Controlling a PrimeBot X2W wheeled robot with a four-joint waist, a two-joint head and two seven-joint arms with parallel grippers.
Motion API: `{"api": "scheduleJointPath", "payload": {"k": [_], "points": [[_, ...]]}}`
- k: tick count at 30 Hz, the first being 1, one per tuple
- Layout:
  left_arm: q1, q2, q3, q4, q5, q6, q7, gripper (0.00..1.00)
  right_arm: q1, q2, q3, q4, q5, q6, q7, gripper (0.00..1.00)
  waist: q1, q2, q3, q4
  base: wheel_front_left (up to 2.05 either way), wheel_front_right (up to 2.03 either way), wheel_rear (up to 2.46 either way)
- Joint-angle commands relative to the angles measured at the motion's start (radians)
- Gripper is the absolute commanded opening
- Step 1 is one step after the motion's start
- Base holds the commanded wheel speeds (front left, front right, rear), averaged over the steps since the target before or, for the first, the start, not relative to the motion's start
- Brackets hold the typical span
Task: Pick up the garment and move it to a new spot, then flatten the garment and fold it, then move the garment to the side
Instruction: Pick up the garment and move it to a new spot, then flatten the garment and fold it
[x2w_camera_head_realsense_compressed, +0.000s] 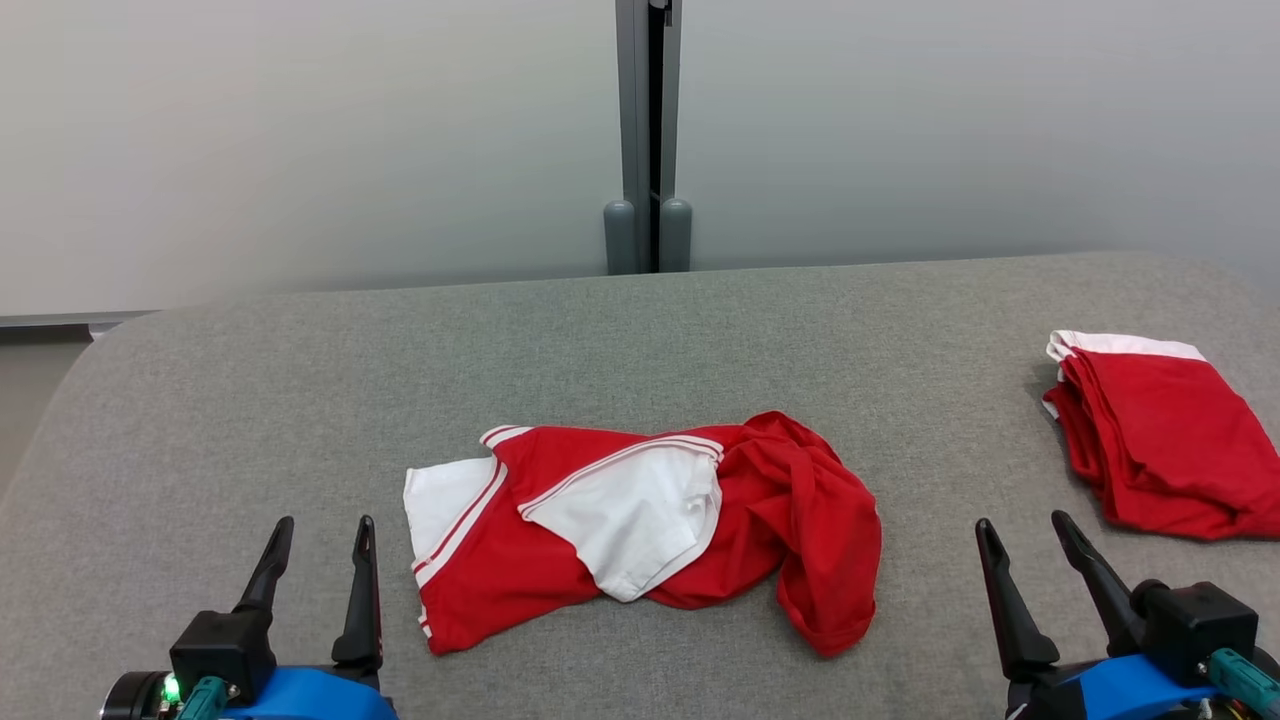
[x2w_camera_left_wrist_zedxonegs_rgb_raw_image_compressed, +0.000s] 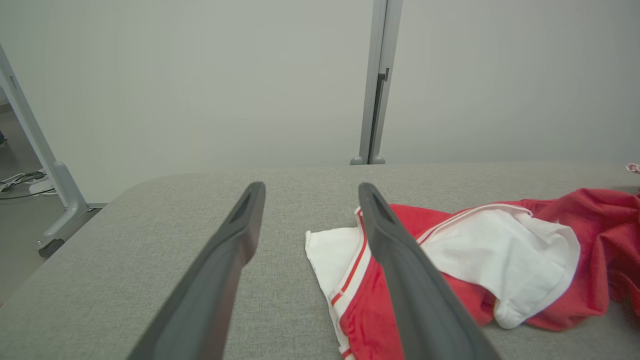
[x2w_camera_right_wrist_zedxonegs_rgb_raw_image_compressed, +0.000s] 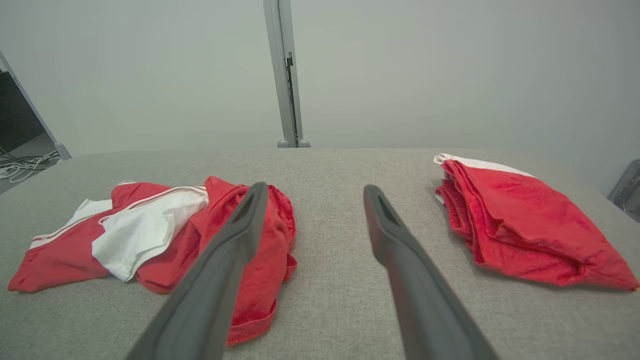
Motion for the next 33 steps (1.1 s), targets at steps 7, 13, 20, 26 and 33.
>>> {"api": "scheduleJointPath", "payload": {"k": [7,13,20,26,33], "points": [[0.023,0.009,-0.006,-0.023,-0.007,0.008,0.007,1.0,0.023,0.003,-0.003,-0.019,0.003,0.0,0.008,1.0,0.0001,0.0001,-0.002,-0.002,0.0,0.0,0.0],[0.026,0.006,-0.01,-0.034,-0.009,0.017,0.006,1.0,0.022,0.005,-0.001,-0.027,0.001,0.0,0.012,1.0,0.0001,0.0001,-0.002,-0.001,0.0,0.0,0.0],[0.021,0.01,-0.01,-0.033,-0.013,0.02,0.003,1.0,0.026,0.005,-0.004,-0.031,0.005,0.0,0.015,1.0,0.0001,0.0001,0.003,0.0,0.0,0.0,0.0],[-0.011,0.01,-0.015,-0.043,-0.003,0.028,-0.001,1.0,0.004,-0.004,0.013,-0.029,0.005,0.0,0.027,1.0,0.0001,0.0001,0.031,0.01,0.0,0.0,0.0],[-0.106,-0.005,-0.036,-0.06,0.024,0.023,-0.009,1.0,-0.113,-0.066,0.173,0.013,0.006,0.0,0.066,1.0,0.0001,0.0001,0.148,0.053,0.0,0.0,0.0]]}}
